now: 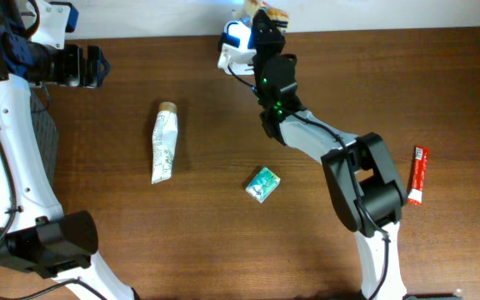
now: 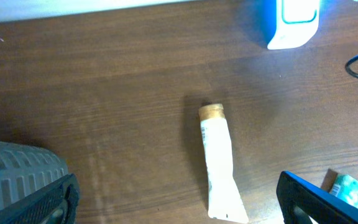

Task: Scan the item barcode
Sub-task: 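Hold the yellow bag's barcode against the scanner with the right gripper, then carry the yellow bag right and place it beside the red snack, then move the right gripper to the green packet and grasp it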

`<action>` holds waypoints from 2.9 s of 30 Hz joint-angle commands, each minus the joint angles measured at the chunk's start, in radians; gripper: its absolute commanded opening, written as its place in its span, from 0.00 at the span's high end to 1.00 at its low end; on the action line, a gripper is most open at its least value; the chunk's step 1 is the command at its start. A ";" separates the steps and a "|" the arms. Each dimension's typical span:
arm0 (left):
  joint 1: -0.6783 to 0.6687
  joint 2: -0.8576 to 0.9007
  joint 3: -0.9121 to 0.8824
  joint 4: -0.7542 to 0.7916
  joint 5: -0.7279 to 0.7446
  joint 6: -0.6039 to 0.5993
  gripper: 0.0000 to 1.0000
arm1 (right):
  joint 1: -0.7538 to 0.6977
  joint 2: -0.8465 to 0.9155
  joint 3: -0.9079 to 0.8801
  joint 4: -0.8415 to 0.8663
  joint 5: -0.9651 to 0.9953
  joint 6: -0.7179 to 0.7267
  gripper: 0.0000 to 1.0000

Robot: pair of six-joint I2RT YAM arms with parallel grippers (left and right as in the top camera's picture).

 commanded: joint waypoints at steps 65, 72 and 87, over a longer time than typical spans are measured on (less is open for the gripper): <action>0.006 -0.015 0.005 0.000 0.001 0.012 0.01 | -0.854 -0.649 0.191 -2.101 -0.755 1.690 0.01; 0.006 -0.015 0.005 0.000 0.001 0.012 0.01 | -0.306 -0.522 -0.118 -1.923 -0.906 1.741 0.60; 0.006 -0.015 0.005 0.000 0.001 0.012 0.01 | 0.010 -0.256 -0.211 -1.878 -0.468 1.906 0.96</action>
